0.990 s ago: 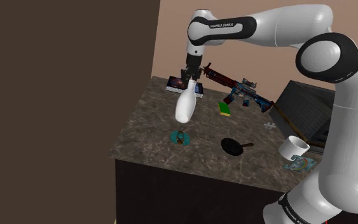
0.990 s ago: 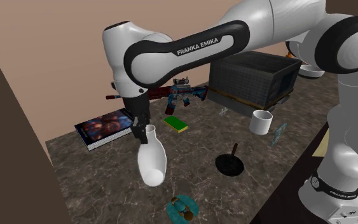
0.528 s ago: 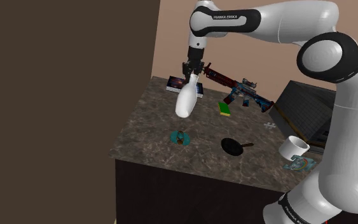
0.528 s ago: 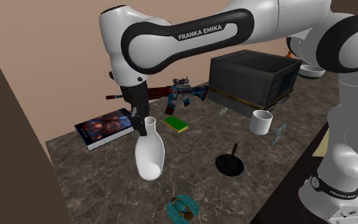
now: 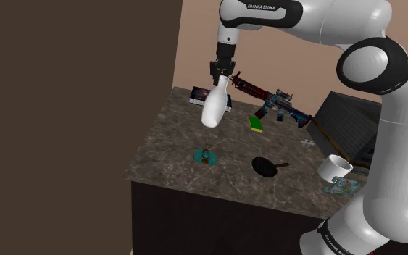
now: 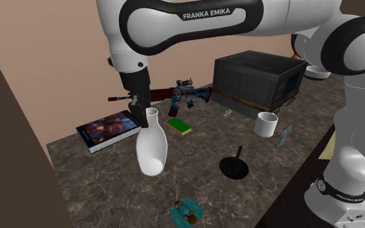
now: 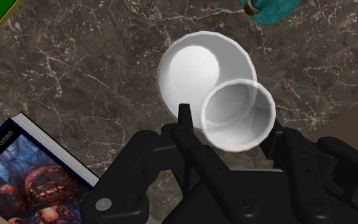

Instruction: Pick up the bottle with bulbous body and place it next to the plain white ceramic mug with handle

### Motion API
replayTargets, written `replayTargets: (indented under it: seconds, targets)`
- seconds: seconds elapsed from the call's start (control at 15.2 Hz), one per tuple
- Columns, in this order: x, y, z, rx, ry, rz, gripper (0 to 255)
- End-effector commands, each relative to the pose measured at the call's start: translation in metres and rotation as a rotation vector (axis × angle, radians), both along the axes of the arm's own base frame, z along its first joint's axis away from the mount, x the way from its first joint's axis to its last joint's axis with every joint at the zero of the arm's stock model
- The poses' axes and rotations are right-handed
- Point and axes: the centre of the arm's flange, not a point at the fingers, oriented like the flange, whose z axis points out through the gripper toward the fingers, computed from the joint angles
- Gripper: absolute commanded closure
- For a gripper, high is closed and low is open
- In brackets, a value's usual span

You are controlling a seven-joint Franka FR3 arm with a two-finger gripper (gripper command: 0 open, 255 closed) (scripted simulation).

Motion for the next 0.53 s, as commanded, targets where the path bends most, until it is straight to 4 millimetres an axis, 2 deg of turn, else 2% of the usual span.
replayTargets:
  seconds: [0.0,0.46]
  targets:
    - [0.0,-0.001,0.012,0.0,0.0,0.0,255]
    - [0.0,-0.001,0.049,0.0,0.0,0.0,255]
